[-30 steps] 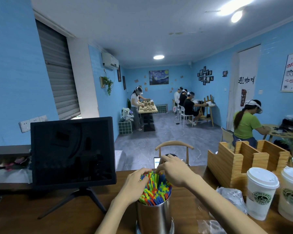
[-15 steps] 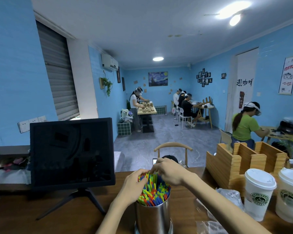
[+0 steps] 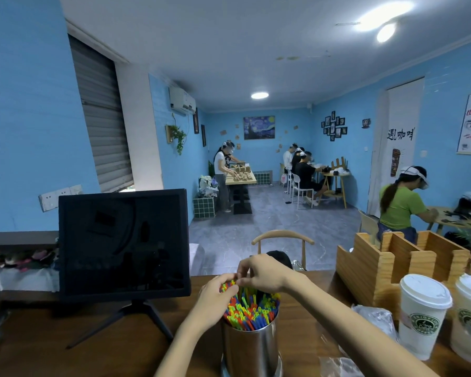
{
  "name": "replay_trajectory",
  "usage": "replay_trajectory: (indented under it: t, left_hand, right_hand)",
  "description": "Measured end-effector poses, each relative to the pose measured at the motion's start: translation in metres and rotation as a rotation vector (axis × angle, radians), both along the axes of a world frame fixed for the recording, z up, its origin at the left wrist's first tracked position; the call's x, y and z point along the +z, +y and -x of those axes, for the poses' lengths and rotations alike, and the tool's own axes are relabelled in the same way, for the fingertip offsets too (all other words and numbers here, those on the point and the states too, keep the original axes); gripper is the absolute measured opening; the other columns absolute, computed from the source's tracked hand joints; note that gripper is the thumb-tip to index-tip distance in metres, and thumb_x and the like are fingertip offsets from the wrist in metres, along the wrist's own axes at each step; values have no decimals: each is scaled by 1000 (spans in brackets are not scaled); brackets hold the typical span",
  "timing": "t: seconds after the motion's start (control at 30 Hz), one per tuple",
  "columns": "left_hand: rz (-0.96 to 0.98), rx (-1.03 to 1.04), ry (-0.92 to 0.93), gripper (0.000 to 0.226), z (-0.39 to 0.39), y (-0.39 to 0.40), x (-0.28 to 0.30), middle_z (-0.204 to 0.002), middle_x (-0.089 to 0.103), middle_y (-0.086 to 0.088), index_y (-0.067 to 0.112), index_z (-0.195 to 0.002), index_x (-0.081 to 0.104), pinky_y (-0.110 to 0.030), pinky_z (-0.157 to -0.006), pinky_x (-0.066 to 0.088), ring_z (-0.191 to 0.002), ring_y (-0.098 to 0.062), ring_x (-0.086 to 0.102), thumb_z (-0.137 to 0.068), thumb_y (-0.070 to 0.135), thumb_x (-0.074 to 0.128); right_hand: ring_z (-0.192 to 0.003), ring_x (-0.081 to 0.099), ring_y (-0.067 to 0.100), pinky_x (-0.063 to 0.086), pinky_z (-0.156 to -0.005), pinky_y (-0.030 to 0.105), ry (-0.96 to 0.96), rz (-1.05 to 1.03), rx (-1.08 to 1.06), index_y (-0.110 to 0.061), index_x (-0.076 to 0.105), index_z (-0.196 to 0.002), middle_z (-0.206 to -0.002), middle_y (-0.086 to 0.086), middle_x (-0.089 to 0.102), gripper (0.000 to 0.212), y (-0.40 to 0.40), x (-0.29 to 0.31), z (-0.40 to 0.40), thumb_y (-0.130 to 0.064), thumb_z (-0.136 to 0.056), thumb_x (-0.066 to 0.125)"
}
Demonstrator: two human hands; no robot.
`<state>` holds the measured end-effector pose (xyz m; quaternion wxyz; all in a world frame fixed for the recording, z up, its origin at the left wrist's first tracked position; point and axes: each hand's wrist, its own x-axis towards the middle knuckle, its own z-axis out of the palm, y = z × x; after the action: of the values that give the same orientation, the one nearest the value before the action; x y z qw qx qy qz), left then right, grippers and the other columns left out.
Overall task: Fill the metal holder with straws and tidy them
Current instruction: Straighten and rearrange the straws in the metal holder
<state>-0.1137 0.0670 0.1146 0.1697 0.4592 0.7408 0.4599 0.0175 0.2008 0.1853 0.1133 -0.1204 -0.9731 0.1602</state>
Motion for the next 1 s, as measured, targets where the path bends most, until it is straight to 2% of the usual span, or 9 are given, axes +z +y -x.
replay_trajectory:
  t: [0.13,0.3,0.43,0.5,0.67,0.8,0.9,1.0]
  left_hand:
    - [-9,-39,-23,34,-1,-6,1,-126,65,9,30,-135,58,-21,-91,54,-112,-5,63,-101,37,58]
    - [-32,-68,-53,33,1,-8,0,-120,68,11,31,-133,61,-21,-91,55,-109,-3,65,-101,37,59]
    - [-30,-67,-56,38,2,-6,-3,-125,67,9,29,-136,60,-28,-98,54,-114,-5,63,-100,39,59]
    - [-32,-65,-72,36,1,-6,-3,-124,67,11,29,-136,59,-25,-96,55,-113,-4,64,-101,38,58]
    - [-31,-64,-68,34,-1,-7,-2,-125,65,12,32,-135,59,-24,-96,54,-114,-4,63,-102,37,57]
    - [-105,-25,-37,35,-1,-8,-6,-128,65,13,34,-133,61,-31,-102,52,-119,-7,61,-98,40,62]
    - [-212,65,-20,19,-3,-12,-3,-114,70,15,32,-116,71,-19,-89,53,-108,-4,64,-100,29,61]
    - [-203,101,127,19,-1,-14,2,-103,71,18,35,-103,77,-15,-80,55,-100,-2,67,-98,21,64]
  right_hand:
    - [-84,66,14,55,-77,31,-32,28,-8,-17,74,-98,-91,-3,72,14,0,4,3,-28,-93,68]
    - [-85,68,15,58,-79,33,-77,50,-5,-17,74,-95,-90,-3,73,11,0,8,6,-23,-87,69]
    - [-90,70,17,59,-83,35,-105,82,-7,-15,75,-96,-93,-1,74,12,-1,11,7,-20,-87,70]
    - [-90,70,17,60,-84,35,-103,93,-11,-15,75,-97,-93,0,74,12,-1,10,7,-20,-87,70]
    - [-87,70,15,60,-81,34,-71,94,-18,-19,72,-92,-88,-6,71,8,-1,6,5,-23,-85,73]
    - [-83,71,14,61,-78,35,-11,96,-28,-23,72,-86,-82,-10,70,3,1,5,2,-23,-83,73]
    - [-84,72,14,61,-80,37,15,100,-31,-19,73,-86,-83,-7,73,5,1,4,0,-22,-83,71]
    - [-89,72,15,61,-83,38,12,108,-34,-15,75,-91,-91,-2,76,10,1,3,-1,-21,-84,70]
